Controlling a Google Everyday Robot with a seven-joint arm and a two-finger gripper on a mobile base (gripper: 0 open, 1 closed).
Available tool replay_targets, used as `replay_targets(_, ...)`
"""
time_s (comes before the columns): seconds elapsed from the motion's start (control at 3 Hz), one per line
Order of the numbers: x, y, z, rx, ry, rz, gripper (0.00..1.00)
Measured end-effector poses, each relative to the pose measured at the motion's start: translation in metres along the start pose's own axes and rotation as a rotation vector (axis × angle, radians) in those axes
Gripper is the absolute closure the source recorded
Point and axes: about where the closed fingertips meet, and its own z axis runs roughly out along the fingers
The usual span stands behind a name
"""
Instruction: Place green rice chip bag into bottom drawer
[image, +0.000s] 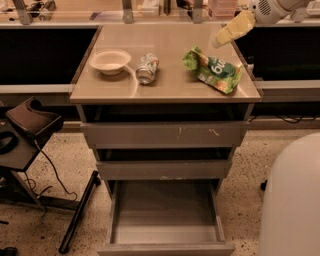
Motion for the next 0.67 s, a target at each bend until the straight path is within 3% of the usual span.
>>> replay_targets(0.33, 0.0, 0.0, 0.0, 0.0, 0.0, 0.0, 0.0)
replay_targets(0.67, -0.002, 0.014, 0.024, -0.03, 0.011, -0.021, 0.0)
